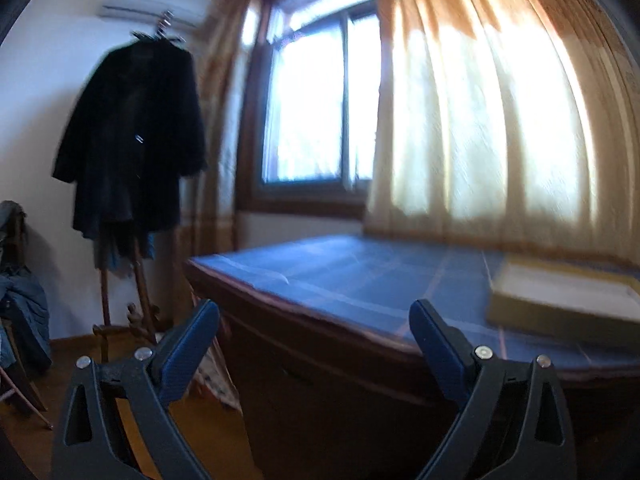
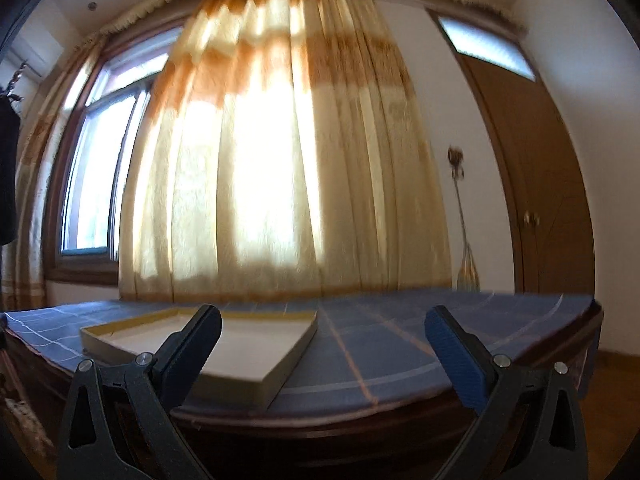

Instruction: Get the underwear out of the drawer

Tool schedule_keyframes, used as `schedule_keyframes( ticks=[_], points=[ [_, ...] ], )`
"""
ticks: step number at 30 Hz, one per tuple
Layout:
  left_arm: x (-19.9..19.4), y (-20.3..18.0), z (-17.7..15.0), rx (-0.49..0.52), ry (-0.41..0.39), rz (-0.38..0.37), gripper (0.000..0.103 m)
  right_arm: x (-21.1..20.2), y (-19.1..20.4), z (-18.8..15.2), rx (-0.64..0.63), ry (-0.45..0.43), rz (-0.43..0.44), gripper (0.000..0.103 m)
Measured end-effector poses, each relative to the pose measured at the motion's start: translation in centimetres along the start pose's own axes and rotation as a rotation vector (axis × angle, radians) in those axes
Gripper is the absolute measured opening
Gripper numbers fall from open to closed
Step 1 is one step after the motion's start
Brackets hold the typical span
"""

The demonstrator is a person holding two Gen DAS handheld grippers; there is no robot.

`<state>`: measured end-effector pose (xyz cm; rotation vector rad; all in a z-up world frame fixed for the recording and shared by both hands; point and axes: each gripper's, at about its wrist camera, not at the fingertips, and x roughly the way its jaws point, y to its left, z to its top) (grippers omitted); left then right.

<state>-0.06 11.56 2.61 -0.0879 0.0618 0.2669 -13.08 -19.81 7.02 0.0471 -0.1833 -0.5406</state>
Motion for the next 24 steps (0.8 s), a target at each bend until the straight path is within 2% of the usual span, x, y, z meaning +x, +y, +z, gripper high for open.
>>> schedule_keyframes(
  ticks=[4,13,16,24],
  points=[
    [0.8,0.3,0.1,-0.026,-0.072,0.009,0.100,0.3,-1.1,-0.4,-0.027,-0.048,-0.024,0.102],
    [3.7,0.8,-1.1,-0.152,-0.101,0.061,0.100,1.7,-4.1,-1.9,-0.041,-0.155,-0.128,0.102],
    [4.6,0.6,-1.7,-0.166,-0.105,0.077,0.100,2.7,-4.6,-2.4,-0.063,-0.159,-0.159,0.102],
    [6.1,-0.8,-2.9,-0.121,-0.109,0.103,0.103,4.4,-6.3,-4.3,-0.055,-0.128,-0.227,0.102]
  ],
)
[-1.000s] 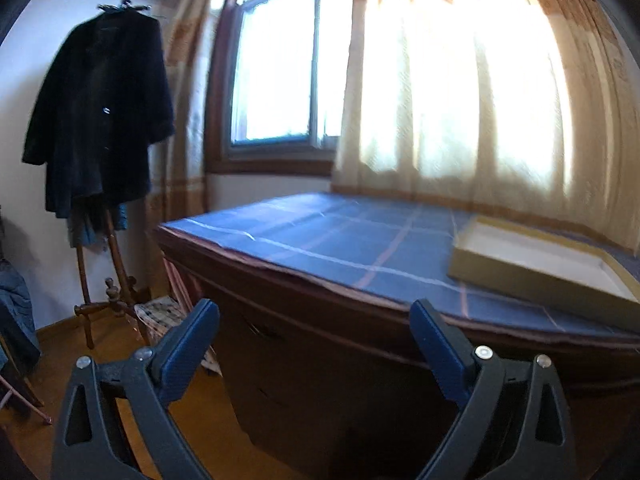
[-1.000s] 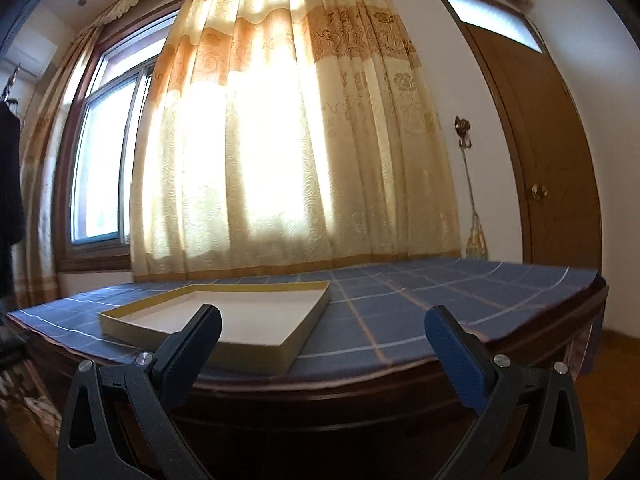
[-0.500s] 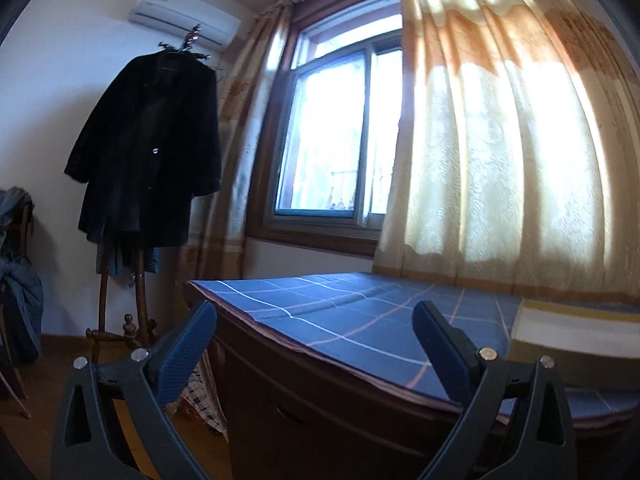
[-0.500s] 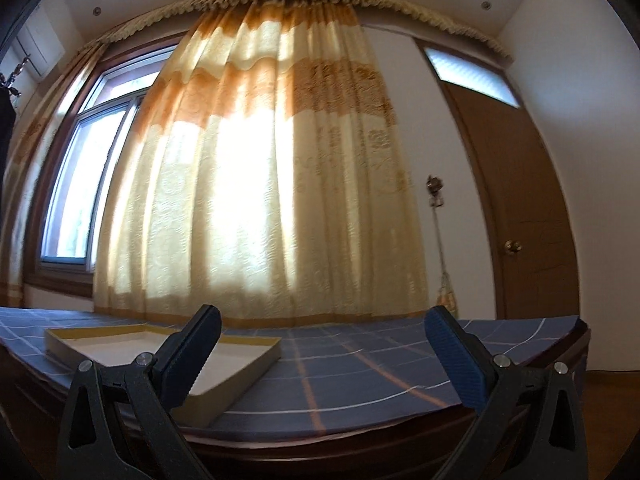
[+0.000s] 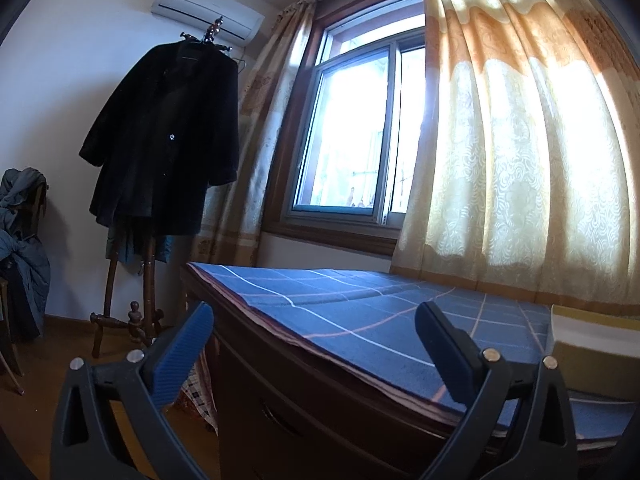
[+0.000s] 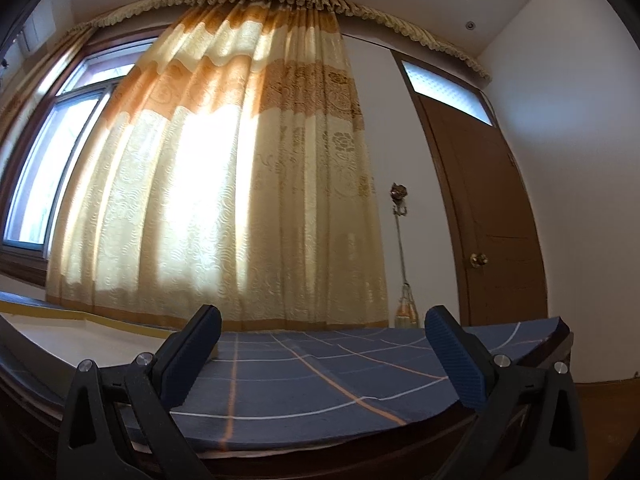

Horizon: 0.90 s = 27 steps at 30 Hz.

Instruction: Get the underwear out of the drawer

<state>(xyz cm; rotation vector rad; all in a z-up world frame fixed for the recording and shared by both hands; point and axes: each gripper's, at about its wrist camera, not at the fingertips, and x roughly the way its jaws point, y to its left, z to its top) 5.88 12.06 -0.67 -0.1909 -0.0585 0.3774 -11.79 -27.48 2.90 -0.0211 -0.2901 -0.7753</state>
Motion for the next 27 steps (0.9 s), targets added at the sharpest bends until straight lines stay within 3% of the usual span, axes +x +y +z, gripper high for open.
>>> schedule_keyframes(
  ticks=[11,20,27],
  points=[
    [1.1,-0.8,-1.6,0.004,0.005,-0.008,0.103,1.9,1.0,-2.4,0.015,0.061,0.021,0.102],
    [2.0,-0.7,-2.3,-0.116,0.013,-0.085,0.103,2.1,2.0,-2.4,-0.004,0.046,0.044,0.102],
    [2.2,-1.5,-2.0,-0.098,0.040,-0.105,0.103,2.2,2.8,-2.3,-0.029,0.038,0.048,0.102]
  ],
)
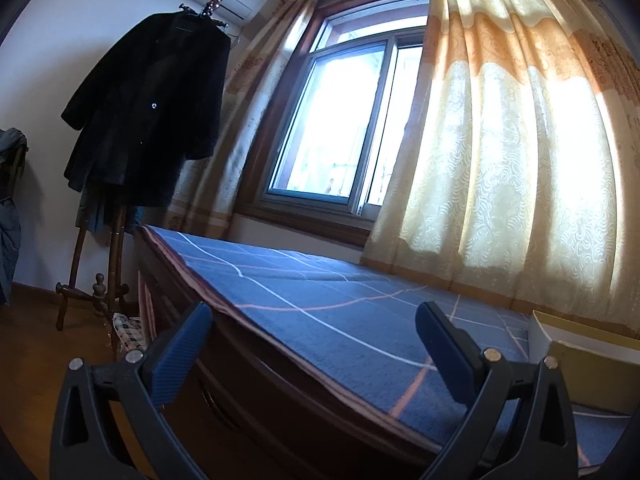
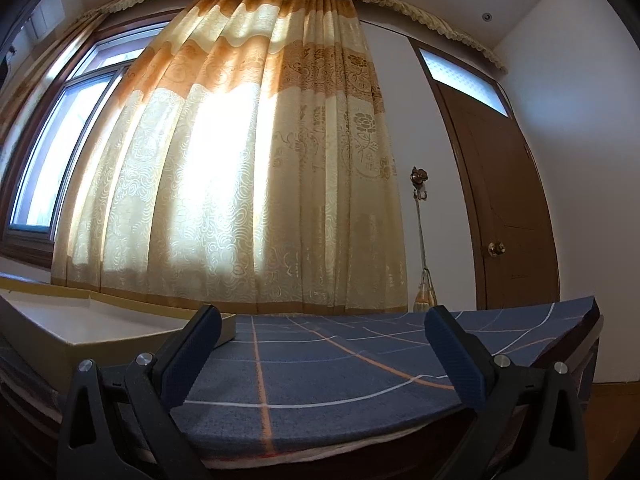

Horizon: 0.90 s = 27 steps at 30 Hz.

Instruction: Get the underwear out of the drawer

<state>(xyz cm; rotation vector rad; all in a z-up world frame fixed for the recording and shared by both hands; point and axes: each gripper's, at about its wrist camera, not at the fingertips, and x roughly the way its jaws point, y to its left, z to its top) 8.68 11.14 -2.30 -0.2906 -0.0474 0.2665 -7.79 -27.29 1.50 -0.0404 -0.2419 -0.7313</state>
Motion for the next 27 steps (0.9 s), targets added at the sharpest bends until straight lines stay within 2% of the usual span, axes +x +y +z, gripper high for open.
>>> schedule_keyframes(
  ticks=[8,10,13,16,22,27],
  points=[
    [-0.3,0.0,-0.1,-0.022,0.059,-0.025,0.103,-0.6,0.2,0.0,-0.006,0.020,-0.017,0.102],
    [-0.4,0.1,-0.1,-0.010,0.066,-0.033,0.103,-0.7,0.2,0.1,-0.013,0.030,-0.020,0.102],
    [-0.7,-0.4,0.0,0.062,0.063,-0.054,0.103,-0.8,0.4,0.3,-0.032,0.044,-0.017,0.102],
    [-0.9,-0.8,0.2,0.129,0.083,-0.113,0.103,-1.0,0.5,0.7,-0.041,0.055,0.017,0.102],
    [-1.6,-1.0,0.6,0.186,0.108,-0.193,0.103,-2.1,1.3,1.0,-0.116,0.058,0.039,0.102],
    [-3.1,-1.9,0.8,0.300,0.065,-0.313,0.103,-3.3,1.6,1.4,-0.144,0.122,0.158,0.102]
  ],
)
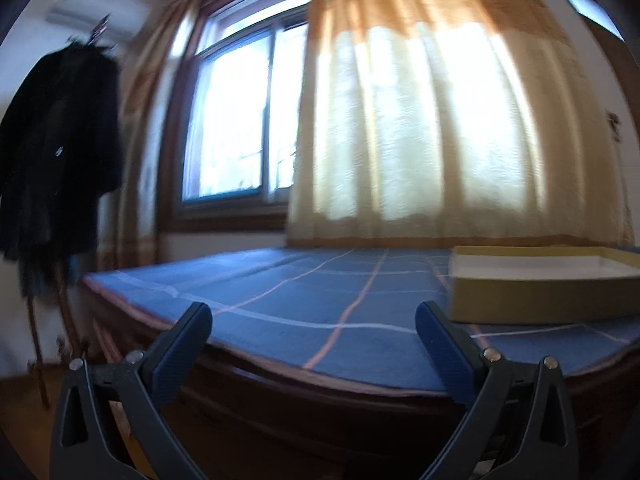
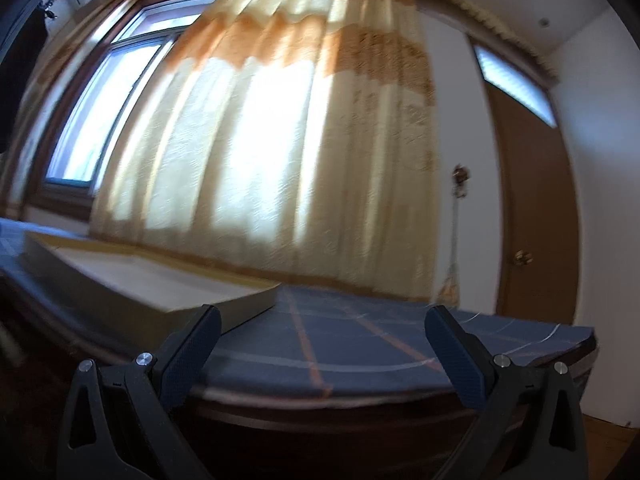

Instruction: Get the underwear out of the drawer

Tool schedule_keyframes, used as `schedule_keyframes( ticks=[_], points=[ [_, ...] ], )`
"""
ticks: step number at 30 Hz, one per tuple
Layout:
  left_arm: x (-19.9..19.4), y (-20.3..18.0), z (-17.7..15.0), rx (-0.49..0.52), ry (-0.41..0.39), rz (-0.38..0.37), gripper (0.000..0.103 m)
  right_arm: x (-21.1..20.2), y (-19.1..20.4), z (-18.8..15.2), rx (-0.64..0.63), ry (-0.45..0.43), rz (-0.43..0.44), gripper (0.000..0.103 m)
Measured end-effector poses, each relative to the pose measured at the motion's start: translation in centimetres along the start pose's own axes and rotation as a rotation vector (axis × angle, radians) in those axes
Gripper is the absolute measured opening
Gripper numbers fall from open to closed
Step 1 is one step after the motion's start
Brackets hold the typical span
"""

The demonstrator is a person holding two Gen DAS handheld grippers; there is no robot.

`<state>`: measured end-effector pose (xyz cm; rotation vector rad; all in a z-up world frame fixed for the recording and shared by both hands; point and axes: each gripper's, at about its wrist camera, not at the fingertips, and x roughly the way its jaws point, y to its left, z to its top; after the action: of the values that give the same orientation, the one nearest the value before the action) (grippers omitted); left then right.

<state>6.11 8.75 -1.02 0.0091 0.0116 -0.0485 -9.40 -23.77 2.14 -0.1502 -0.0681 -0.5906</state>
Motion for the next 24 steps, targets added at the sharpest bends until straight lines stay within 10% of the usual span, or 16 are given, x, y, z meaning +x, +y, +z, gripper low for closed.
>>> schedule_keyframes(
  ticks=[8,24],
  points=[
    [-1.0,-2.2,-0.1,0.052,-0.015,-0.127,0.103,0.0,0.6,0.6,-0.016,0.028,0.021,0.102],
    [-1.3,-2.7,-0.4,0.034,-0.058,-0.126,0.103,0.6,0.8,0.2,0.009,0.085,0.024,0.102]
  ],
)
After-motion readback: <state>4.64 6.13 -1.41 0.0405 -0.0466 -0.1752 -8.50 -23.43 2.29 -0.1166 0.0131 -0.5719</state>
